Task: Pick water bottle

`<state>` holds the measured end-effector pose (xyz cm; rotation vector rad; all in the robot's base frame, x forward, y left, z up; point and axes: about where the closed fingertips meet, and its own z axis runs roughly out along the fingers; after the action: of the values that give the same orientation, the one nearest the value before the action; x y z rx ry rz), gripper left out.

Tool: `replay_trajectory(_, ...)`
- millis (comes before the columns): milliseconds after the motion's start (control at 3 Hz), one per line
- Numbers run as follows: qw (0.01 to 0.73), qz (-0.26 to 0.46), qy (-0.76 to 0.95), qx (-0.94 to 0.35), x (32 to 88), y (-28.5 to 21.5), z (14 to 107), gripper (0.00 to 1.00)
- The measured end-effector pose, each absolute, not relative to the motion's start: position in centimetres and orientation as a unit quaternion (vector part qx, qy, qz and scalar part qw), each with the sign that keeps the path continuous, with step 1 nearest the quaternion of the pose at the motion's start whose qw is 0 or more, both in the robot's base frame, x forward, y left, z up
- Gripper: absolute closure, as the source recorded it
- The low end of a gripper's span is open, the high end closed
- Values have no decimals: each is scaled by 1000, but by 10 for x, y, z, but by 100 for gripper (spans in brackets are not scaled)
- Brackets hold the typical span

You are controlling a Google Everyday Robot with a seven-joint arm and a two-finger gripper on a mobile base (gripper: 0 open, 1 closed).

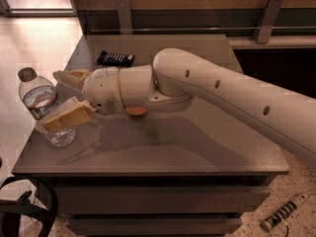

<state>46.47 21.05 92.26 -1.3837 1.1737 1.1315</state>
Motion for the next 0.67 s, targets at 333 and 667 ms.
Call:
replay_trajectory(333, 480, 464, 480, -569, 463, 212, 923, 48)
replay_trajectory(667, 480, 465, 478, -570, 461, 214, 924, 70)
